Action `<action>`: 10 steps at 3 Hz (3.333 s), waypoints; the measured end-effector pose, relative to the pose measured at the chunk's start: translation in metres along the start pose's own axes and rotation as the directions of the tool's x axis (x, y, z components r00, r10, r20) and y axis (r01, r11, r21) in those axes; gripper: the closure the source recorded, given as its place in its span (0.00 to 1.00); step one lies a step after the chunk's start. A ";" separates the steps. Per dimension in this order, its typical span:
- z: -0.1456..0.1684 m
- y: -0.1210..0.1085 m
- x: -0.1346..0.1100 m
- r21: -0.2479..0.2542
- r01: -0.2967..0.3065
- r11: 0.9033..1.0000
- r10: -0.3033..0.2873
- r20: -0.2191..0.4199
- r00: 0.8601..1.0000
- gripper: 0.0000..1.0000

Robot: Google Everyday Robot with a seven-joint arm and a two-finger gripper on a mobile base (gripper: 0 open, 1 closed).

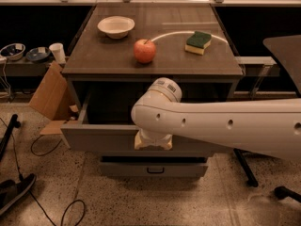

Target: Open top drawer

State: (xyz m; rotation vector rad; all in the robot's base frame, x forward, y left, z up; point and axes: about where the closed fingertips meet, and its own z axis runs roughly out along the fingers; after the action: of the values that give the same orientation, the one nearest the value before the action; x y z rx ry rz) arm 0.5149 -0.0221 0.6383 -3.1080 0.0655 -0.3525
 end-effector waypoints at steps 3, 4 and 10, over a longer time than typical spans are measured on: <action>-0.002 0.003 -0.028 0.003 -0.032 0.999 0.032 0.021 0.999 1.00; -0.004 0.003 -0.028 0.003 -0.032 0.999 0.032 0.021 0.999 1.00; -0.006 -0.003 -0.065 0.028 -0.083 0.996 0.080 0.113 0.990 1.00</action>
Offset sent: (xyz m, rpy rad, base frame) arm -0.1565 -0.0256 -0.0845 -0.0417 0.1689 -0.0980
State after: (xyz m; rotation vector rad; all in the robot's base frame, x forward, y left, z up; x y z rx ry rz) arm 0.4505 -0.0168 0.6295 -3.0741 0.1827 -0.1760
